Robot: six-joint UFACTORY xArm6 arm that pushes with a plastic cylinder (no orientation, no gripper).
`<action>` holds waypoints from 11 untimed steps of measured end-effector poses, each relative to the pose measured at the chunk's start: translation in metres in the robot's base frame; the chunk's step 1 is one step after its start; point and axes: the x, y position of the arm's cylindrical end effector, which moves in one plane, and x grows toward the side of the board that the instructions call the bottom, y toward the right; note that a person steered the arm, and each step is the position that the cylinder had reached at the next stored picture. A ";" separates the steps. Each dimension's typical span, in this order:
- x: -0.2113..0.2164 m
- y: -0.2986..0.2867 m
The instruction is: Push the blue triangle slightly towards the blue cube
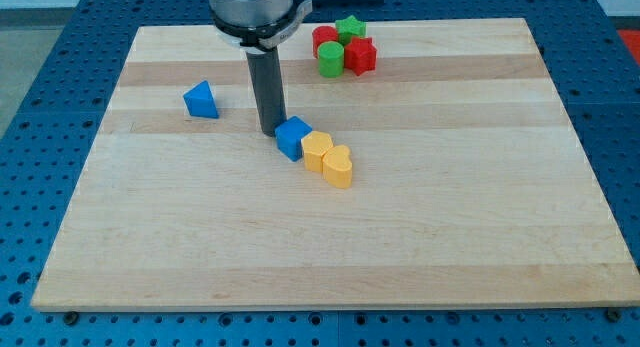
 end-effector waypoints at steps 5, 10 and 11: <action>-0.054 -0.170; -0.049 -0.062; -0.049 -0.057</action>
